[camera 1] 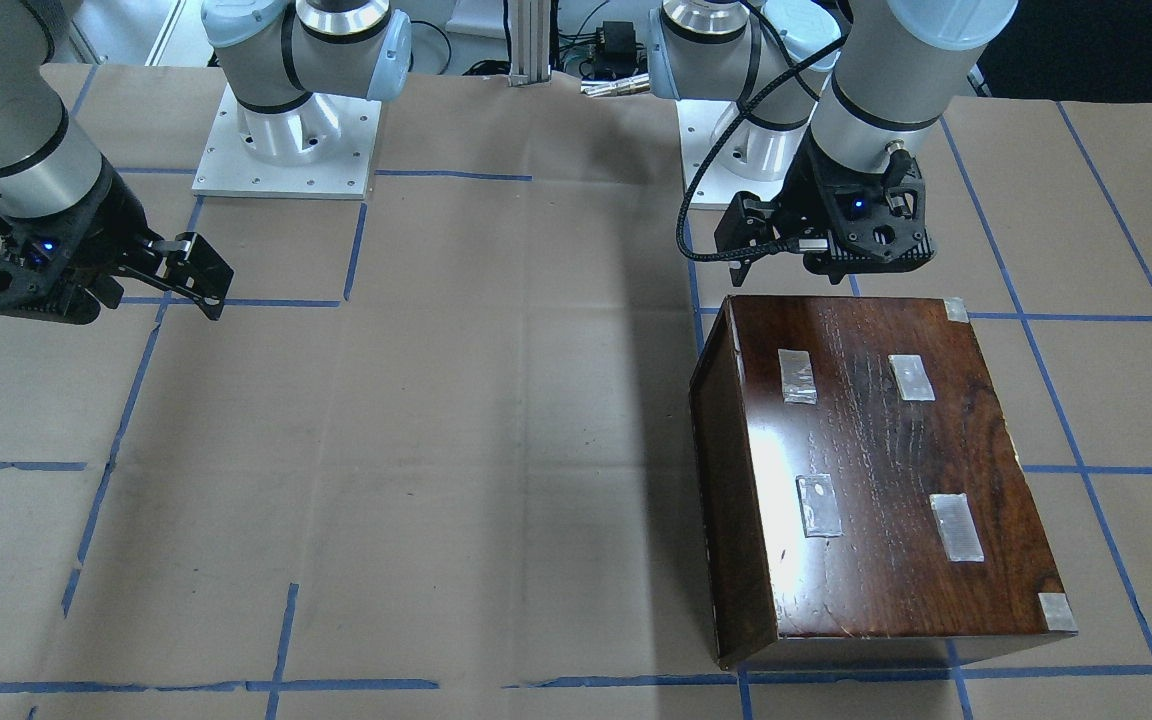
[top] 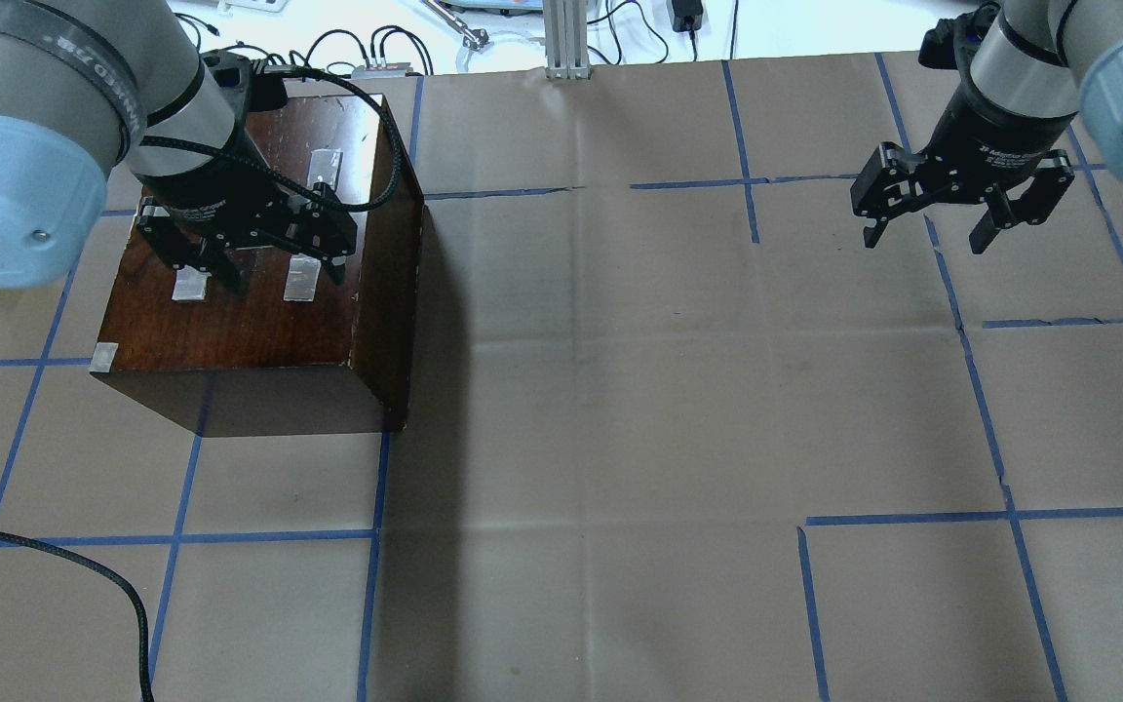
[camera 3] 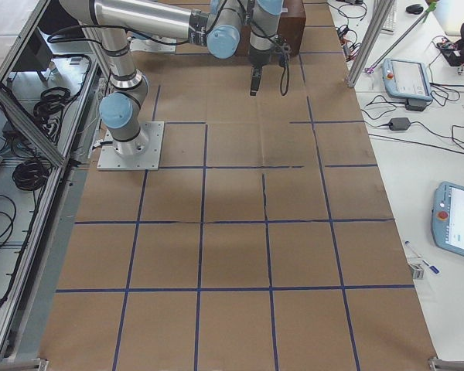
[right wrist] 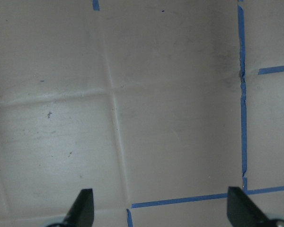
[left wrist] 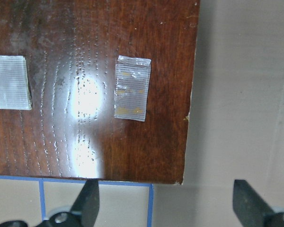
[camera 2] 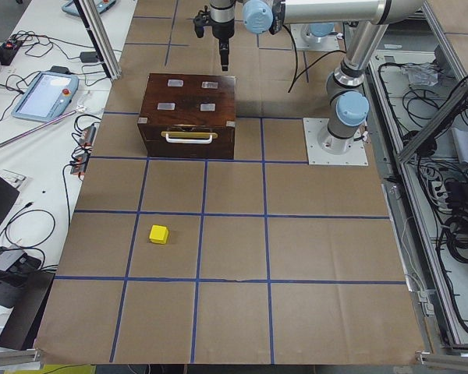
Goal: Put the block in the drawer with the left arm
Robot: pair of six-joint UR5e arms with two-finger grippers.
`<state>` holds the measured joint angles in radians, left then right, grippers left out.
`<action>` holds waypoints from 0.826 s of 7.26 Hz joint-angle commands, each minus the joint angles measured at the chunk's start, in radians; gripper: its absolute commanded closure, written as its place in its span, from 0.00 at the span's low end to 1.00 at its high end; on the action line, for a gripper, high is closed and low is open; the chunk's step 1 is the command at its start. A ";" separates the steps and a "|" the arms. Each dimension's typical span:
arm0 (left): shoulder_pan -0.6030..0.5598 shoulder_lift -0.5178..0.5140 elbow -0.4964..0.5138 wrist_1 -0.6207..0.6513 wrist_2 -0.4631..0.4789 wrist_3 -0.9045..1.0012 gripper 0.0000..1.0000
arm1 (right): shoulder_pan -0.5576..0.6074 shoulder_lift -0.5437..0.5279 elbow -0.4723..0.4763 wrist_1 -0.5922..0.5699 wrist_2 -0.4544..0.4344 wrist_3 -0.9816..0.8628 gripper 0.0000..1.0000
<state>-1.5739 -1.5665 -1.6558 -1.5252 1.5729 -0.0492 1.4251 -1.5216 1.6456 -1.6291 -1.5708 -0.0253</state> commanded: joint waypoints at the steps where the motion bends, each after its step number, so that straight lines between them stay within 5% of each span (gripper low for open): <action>1: 0.000 0.016 -0.002 -0.003 -0.001 0.005 0.01 | 0.000 0.000 0.000 0.000 0.000 -0.001 0.00; 4: 0.020 0.020 -0.022 0.011 0.010 -0.001 0.01 | 0.000 0.000 0.000 0.000 0.000 0.001 0.00; 6: 0.159 0.020 0.000 0.013 0.006 0.026 0.01 | 0.000 0.000 0.000 0.000 0.000 -0.001 0.00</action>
<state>-1.5065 -1.5466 -1.6669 -1.5136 1.5811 -0.0425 1.4251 -1.5217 1.6455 -1.6291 -1.5708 -0.0256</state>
